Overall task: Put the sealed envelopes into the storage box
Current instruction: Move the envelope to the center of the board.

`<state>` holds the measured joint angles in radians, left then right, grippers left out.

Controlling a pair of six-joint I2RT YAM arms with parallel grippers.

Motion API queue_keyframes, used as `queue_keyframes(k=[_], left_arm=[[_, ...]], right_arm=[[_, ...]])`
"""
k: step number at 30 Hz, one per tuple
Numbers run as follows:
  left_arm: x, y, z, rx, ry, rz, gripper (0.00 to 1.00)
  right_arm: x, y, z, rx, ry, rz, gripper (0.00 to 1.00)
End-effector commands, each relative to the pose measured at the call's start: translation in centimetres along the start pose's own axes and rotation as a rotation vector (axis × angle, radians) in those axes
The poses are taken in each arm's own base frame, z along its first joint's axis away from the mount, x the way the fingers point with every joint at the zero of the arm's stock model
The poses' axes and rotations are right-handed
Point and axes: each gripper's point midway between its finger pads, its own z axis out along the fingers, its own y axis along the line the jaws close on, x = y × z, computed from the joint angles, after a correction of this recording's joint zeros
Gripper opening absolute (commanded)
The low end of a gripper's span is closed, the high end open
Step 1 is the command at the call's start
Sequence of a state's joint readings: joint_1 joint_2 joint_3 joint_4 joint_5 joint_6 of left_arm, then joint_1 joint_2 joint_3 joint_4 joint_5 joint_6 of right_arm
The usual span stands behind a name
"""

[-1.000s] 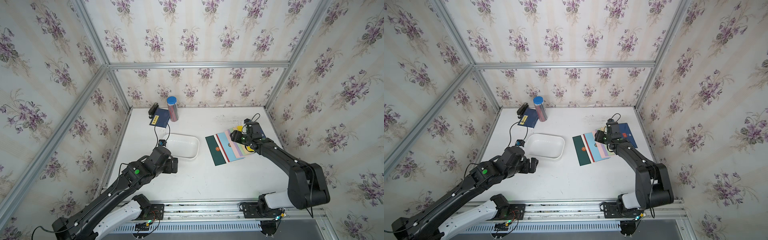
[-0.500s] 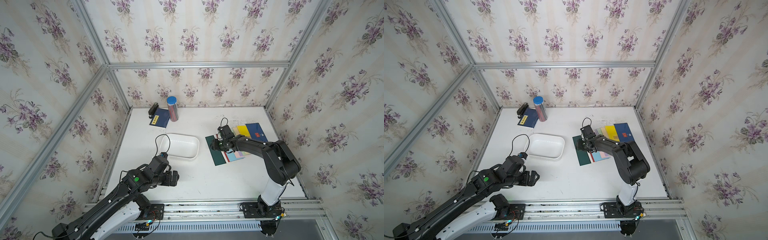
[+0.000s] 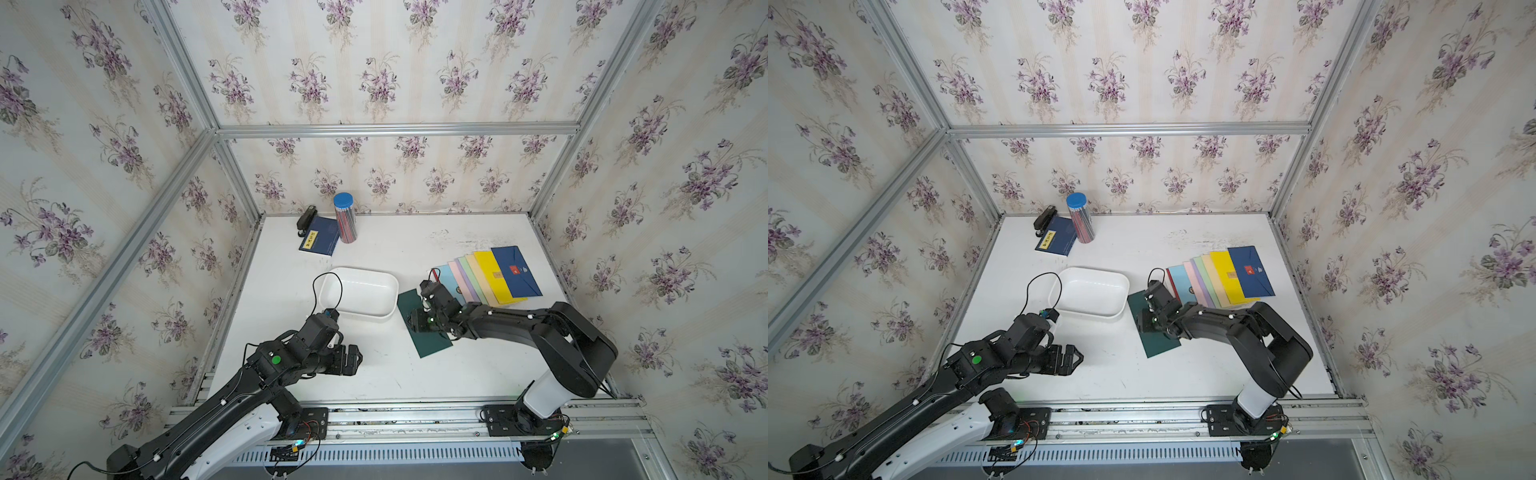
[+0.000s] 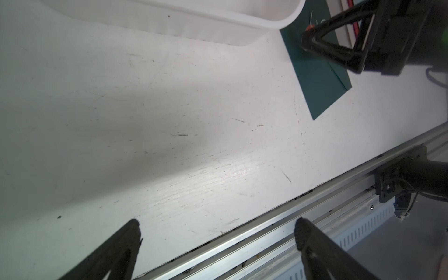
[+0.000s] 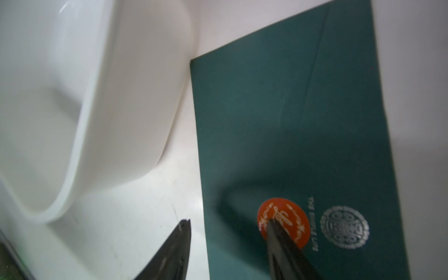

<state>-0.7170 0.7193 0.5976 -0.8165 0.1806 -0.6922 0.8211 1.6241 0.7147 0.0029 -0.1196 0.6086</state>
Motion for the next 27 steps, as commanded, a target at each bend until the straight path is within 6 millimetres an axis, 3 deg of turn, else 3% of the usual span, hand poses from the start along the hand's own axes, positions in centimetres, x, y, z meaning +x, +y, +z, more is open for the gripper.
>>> queue_keyframes(k=[1, 3, 7, 11, 16, 20, 27], left_arm=[[0.0, -1.5, 0.4, 0.083, 0.009, -0.011, 1.0], [0.4, -2.0, 0.7, 0.118, 0.026, -0.013, 1.0], [1.2, -3.1, 1.2, 0.184, 0.051, -0.004, 1.0], [2.1, -5.1, 1.8, 0.283, 0.089, 0.009, 0.97], [1.8, -7.4, 2.8, 0.357, 0.085, 0.012, 0.94], [1.2, -9.1, 4.5, 0.373, 0.09, 0.014, 0.89], [0.7, -11.6, 8.3, 0.385, 0.145, 0.023, 0.82]], right_arm=[[7.5, -0.7, -0.7, 0.052, 0.225, 0.019, 0.55], [7.6, -0.3, -1.8, 0.024, 0.196, 0.024, 0.55], [5.3, 0.3, -5.0, -0.032, 0.051, 0.036, 0.58], [4.1, -2.4, -6.6, -0.025, -0.021, 0.128, 0.59], [4.5, -6.5, -6.6, 0.066, -0.026, 0.202, 0.59], [5.3, -7.3, -5.8, 0.076, 0.008, 0.213, 0.59], [6.6, -6.8, -4.4, 0.017, 0.062, 0.236, 0.58]])
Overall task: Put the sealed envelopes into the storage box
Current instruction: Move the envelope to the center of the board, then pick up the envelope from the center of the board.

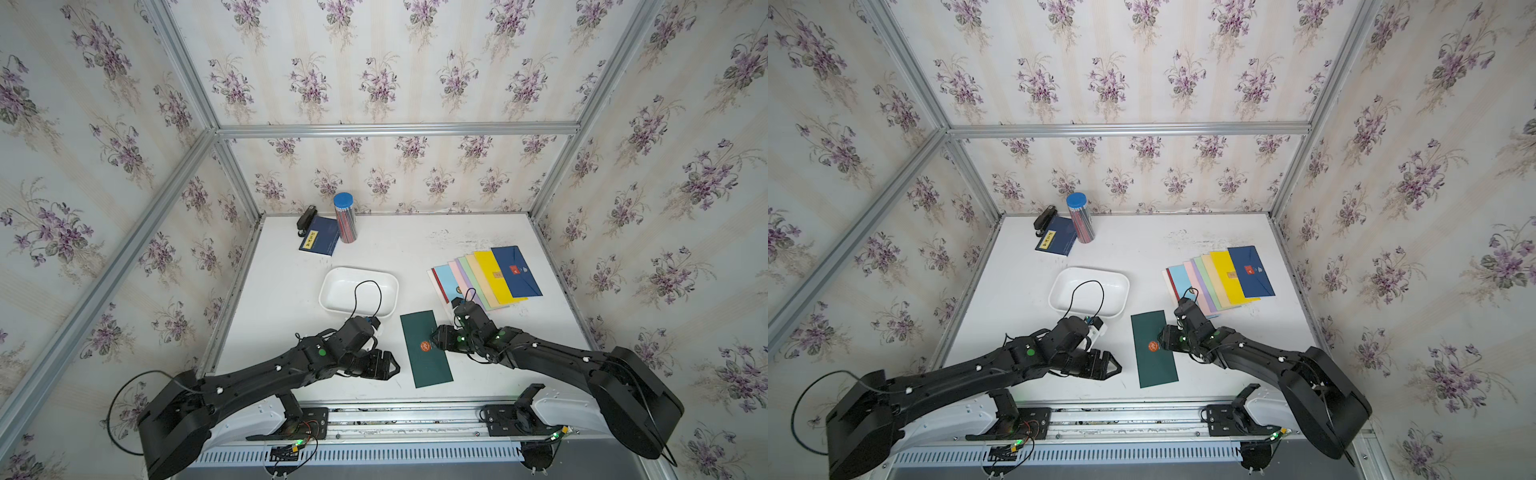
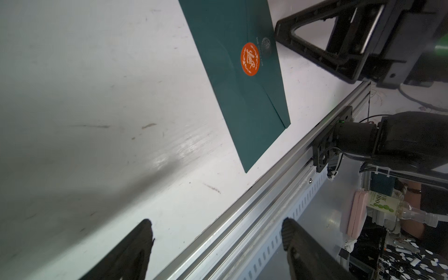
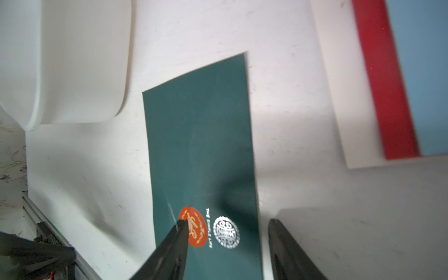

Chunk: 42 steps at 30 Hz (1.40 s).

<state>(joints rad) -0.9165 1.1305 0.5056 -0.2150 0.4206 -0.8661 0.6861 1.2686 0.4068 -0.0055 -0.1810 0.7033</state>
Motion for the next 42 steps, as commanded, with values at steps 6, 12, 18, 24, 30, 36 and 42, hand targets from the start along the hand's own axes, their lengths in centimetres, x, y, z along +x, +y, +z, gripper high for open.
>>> queue_keyframes(k=[6, 12, 18, 24, 30, 36, 42], left_arm=[[-2.5, -2.3, 3.8, 0.075, -0.012, 0.025, 0.79], [-2.7, -1.9, 6.2, 0.078, 0.016, 0.013, 0.78], [-2.8, -1.8, 7.4, 0.08, 0.026, 0.011, 0.77], [-2.6, -1.2, 8.0, 0.057, 0.04, 0.002, 0.77], [-2.4, -0.7, 8.5, 0.046, 0.048, -0.005, 0.78], [-2.5, -0.5, 8.7, 0.042, 0.046, -0.008, 0.78], [-2.6, -0.5, 8.9, 0.039, 0.043, -0.01, 0.78]], right_arm=[[3.1, -1.1, 0.4, 0.009, 0.126, 0.043, 0.58], [3.5, -0.7, 0.5, -0.023, 0.141, 0.053, 0.58], [3.7, -0.2, 0.6, -0.053, 0.152, 0.065, 0.57], [4.0, 0.8, 0.5, -0.113, 0.169, 0.083, 0.57], [3.1, 1.8, -0.4, -0.177, 0.147, 0.108, 0.57], [2.5, 3.3, -1.7, -0.291, 0.131, 0.157, 0.56], [1.8, 3.2, -2.3, -0.291, 0.106, 0.163, 0.56]])
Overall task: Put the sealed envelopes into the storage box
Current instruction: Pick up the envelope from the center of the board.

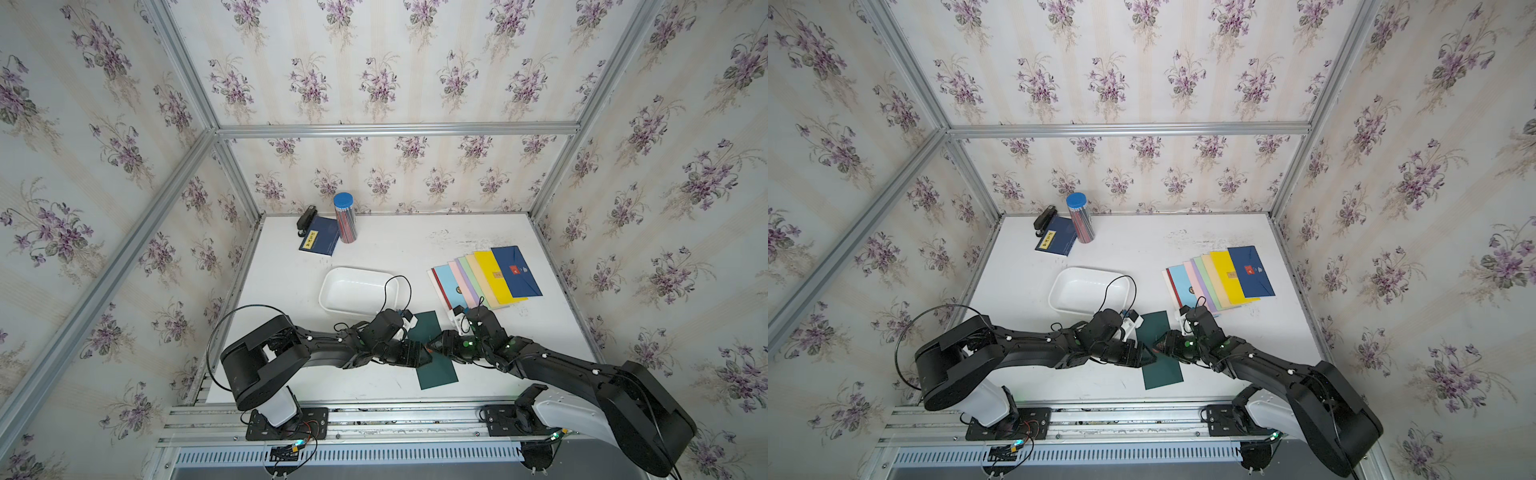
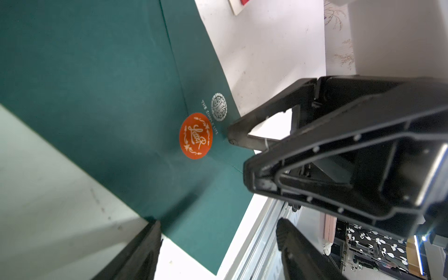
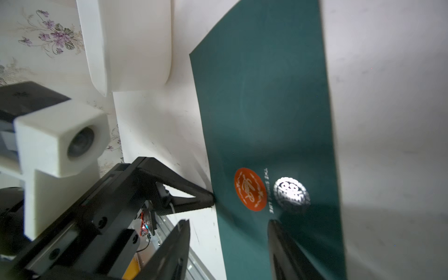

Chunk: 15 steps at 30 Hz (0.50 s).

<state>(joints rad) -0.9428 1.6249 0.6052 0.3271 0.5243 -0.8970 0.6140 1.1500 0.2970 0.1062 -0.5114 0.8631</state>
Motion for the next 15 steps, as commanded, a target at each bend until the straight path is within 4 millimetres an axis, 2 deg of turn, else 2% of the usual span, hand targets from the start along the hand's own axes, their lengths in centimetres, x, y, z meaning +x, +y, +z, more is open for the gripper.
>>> queue_keyframes(k=[1, 5, 8, 10, 15], left_arm=[[1.5, 3.3, 0.0, -0.136, 0.039, -0.058, 0.78], [1.8, 3.0, -0.1, -0.139, 0.054, -0.042, 0.78], [2.3, 1.9, 0.5, -0.123, 0.078, -0.012, 0.77], [2.9, 1.3, 1.2, -0.124, 0.098, 0.01, 0.77], [3.6, 0.3, 3.1, -0.112, 0.131, 0.034, 0.76]], right_arm=[[-0.8, -0.5, -0.7, 0.061, -0.034, -0.02, 0.56], [-1.4, -2.7, -1.6, 0.204, -0.068, -0.035, 0.55], [-1.9, -3.8, -1.8, 0.243, -0.085, -0.019, 0.55], [-3.3, -4.6, -2.1, 0.257, -0.119, 0.015, 0.54], [-5.4, -5.4, -0.8, 0.27, -0.106, 0.039, 0.52]])
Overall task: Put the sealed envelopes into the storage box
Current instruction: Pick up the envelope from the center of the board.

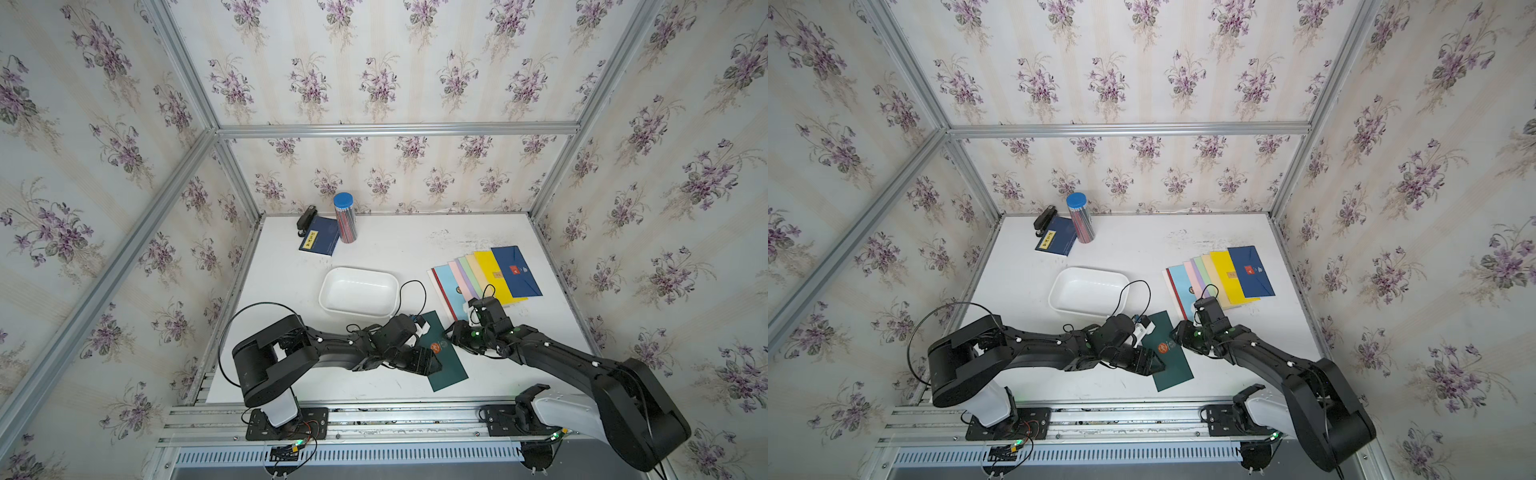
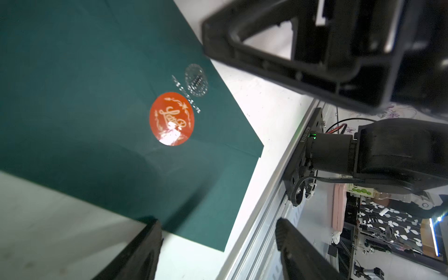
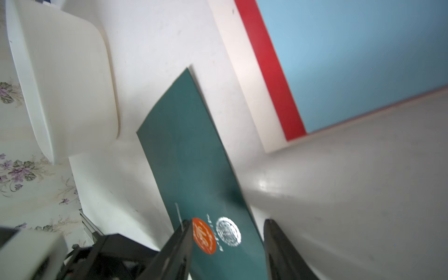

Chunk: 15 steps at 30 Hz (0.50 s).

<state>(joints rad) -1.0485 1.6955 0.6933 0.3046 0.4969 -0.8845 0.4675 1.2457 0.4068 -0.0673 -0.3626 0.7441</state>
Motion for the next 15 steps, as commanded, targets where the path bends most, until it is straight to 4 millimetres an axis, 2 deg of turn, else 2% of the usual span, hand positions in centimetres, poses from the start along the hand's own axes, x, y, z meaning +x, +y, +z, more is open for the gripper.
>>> queue_keyframes(k=[1, 6, 9, 12, 15], left_arm=[[2.2, 2.5, 1.2, -0.107, 0.083, -0.042, 0.76], [1.9, 0.9, 3.5, -0.072, 0.118, -0.008, 0.76], [1.7, -0.4, 4.2, -0.064, 0.136, 0.041, 0.76], [1.4, -1.3, 3.8, -0.076, 0.141, 0.094, 0.8], [0.5, -2.1, 2.3, -0.109, 0.117, 0.147, 0.88]], right_arm=[[-0.8, -0.5, 1.4, 0.036, 0.024, -0.023, 0.52], [-1.7, 0.9, 3.7, 0.009, 0.106, -0.048, 0.49], [-2.2, 2.4, 4.1, -0.032, 0.144, -0.103, 0.49], [-3.3, 3.0, 3.7, -0.003, 0.141, -0.163, 0.49], [-5.1, 2.9, 2.6, 0.0, 0.089, -0.153, 0.5]])
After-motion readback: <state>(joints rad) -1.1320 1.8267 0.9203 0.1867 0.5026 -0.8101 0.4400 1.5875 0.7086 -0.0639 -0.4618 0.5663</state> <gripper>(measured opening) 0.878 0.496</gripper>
